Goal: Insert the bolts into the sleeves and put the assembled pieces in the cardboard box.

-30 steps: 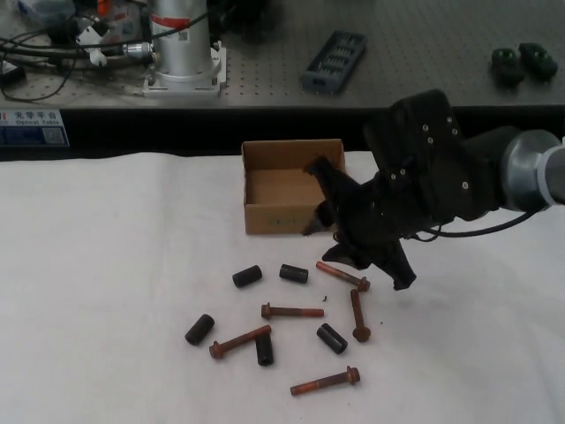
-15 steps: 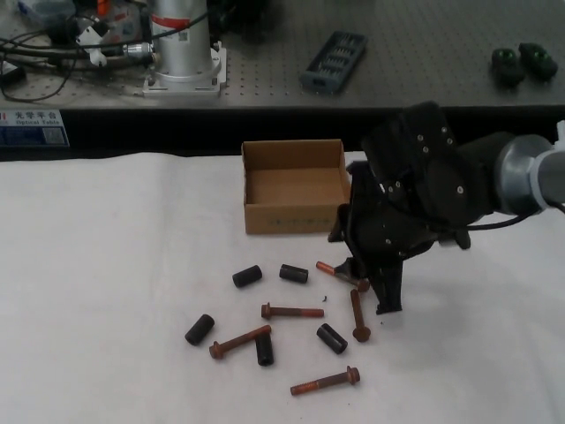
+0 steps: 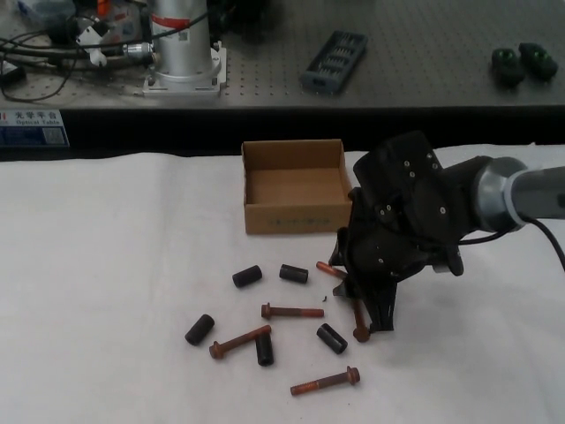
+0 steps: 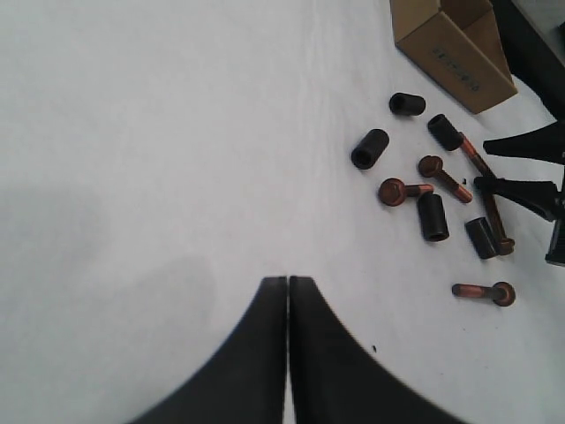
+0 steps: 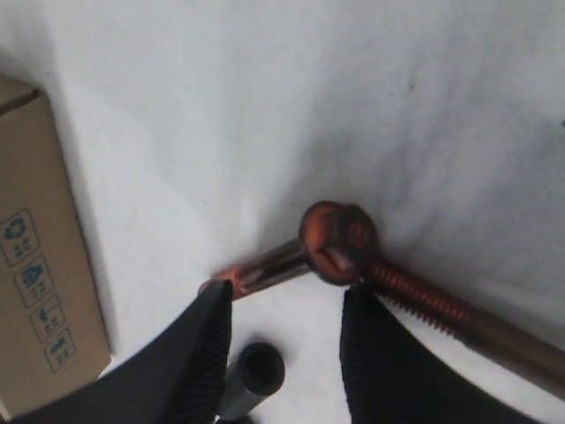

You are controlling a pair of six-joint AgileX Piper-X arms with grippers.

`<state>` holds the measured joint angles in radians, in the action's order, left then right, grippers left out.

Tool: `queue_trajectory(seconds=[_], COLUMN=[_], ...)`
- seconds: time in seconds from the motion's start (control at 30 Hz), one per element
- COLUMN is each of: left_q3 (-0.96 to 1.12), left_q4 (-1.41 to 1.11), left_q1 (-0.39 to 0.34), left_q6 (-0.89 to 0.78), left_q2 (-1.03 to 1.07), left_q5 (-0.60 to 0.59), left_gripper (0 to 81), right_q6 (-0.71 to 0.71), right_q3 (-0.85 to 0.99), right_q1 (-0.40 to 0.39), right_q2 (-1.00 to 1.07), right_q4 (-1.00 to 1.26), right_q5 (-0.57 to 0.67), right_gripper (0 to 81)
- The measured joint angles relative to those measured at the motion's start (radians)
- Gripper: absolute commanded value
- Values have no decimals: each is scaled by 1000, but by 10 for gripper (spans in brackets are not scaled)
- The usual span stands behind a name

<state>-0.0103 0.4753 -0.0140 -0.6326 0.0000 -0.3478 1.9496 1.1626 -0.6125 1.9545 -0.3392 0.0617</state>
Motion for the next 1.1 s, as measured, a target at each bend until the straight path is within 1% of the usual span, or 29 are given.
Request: queue_trajectory(seconds=[0.07, 0.27, 0.6, 1.1], left_q3=[0, 0, 0, 0], left_q4=[0, 0, 0, 0], left_q1=[0, 0, 0, 0], left_q6=[0, 0, 0, 0], left_q2=[0, 0, 0, 0], left_q5=[0, 0, 0, 0], left_gripper=[7, 7, 7, 7], right_q6=[2, 5, 9, 78], right_q3=[0, 1, 1, 7], right_q1=[0, 5, 48, 68], right_q2=[4, 16, 16, 17], right_q4=[5, 49, 59, 15], right_q5=[0, 0, 12, 38], right_gripper=[283, 284, 284, 284])
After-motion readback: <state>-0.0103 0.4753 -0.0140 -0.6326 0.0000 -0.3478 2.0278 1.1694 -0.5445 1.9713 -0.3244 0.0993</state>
